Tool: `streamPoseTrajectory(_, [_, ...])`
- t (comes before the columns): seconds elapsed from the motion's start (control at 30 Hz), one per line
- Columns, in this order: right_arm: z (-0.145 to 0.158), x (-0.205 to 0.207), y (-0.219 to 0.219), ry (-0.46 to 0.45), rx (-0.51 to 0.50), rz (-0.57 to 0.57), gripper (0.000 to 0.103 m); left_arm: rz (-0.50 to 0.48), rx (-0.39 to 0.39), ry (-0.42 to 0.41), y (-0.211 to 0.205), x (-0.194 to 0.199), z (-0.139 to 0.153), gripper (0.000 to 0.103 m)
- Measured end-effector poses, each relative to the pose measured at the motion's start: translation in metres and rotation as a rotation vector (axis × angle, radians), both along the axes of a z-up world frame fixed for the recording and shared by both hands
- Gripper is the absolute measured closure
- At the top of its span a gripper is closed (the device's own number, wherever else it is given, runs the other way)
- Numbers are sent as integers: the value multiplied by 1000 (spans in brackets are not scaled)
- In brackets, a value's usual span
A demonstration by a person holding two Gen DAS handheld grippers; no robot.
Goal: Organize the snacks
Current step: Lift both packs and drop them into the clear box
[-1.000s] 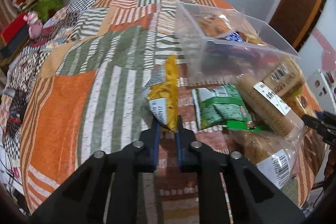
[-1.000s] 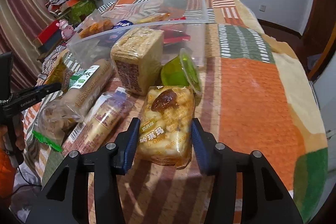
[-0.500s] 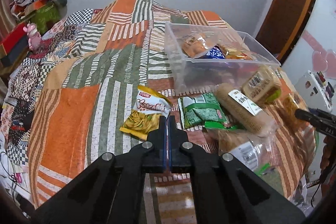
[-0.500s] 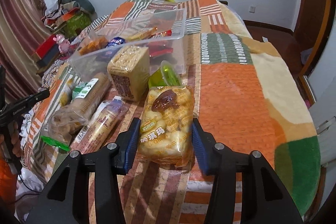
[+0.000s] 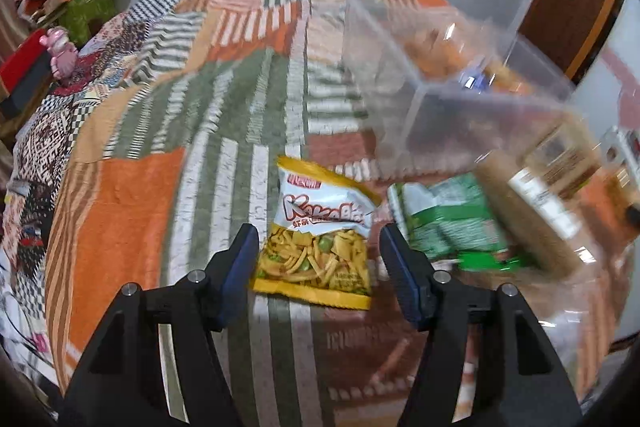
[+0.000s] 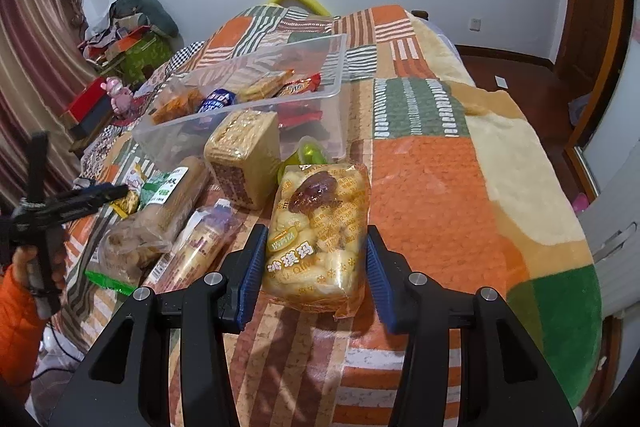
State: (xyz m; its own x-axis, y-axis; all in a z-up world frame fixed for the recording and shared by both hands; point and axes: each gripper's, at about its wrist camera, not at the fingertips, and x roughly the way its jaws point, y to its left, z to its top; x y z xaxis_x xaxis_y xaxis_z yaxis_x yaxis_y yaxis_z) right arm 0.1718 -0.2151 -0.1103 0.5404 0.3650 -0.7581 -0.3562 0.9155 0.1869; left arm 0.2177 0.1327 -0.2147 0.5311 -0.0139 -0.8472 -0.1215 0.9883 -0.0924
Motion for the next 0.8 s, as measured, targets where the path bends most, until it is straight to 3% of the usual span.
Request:
streamPoseTrajectory(0.07, [2,1,-1,-2,1,-4,59,-7,19,26,-2,7,-15,40])
streamPoseTrajectory(0.13, [2,3,-3,-4,2,-7,59,4,-3,-9,2,7,-19,40])
streamPoseTrajectory(0.2, [2,5,-3,-5,1,-11,59,-8,-39,-22,5,8,-19,50])
streamPoseTrajectory(0.37, [4,7,-4,-14,6,-17,59,-7,-24,-31,6,3,-14,54])
streamPoseTrajectory(0.8, [48,27,4,-157,17,3,59,-44,-11,-233,-15,-1,92,55])
